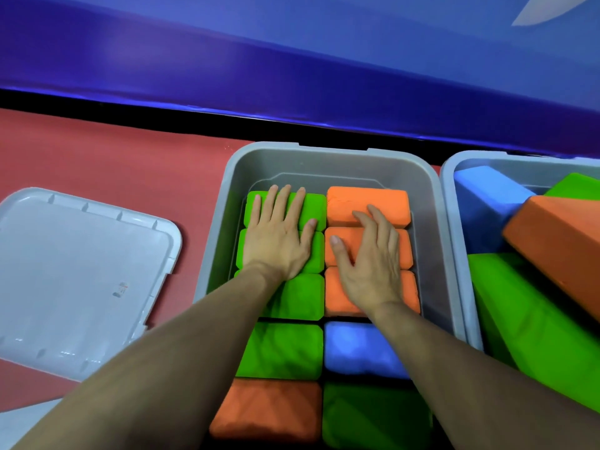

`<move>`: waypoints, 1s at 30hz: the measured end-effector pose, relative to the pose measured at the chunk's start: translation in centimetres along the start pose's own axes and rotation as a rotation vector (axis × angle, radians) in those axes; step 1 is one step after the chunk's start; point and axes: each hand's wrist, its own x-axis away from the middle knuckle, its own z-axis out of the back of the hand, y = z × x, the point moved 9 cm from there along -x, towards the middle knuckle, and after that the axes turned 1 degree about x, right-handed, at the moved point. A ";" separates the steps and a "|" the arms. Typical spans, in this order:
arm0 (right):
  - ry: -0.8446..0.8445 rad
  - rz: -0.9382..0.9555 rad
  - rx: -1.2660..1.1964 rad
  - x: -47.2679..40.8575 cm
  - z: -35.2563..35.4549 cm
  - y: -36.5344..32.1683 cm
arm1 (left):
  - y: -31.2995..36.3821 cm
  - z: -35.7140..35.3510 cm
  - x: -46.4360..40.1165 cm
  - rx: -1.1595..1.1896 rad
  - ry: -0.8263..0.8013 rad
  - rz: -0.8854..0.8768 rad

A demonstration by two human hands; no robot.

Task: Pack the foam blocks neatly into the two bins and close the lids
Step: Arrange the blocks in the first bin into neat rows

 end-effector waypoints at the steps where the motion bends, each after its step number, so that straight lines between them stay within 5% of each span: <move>1: 0.028 -0.003 -0.010 -0.7 0.3 0.0 | 0.0 0.0 0.1 0.002 0.005 0.000; 4: -0.035 0.034 0.126 -4.5 0.1 0.1 | -0.1 0.1 0.0 -0.001 0.002 0.008; 10: -0.510 0.291 0.362 -10.4 -3.1 0.9 | -0.1 0.3 0.0 -0.009 0.030 0.005; 22: -0.388 0.657 0.488 -10.0 -1.5 -1.0 | -0.1 0.3 -0.8 0.002 0.041 0.008; 30: -0.405 0.616 0.531 -8.2 -2.3 0.2 | 0.2 0.3 -0.8 -0.006 0.042 -0.009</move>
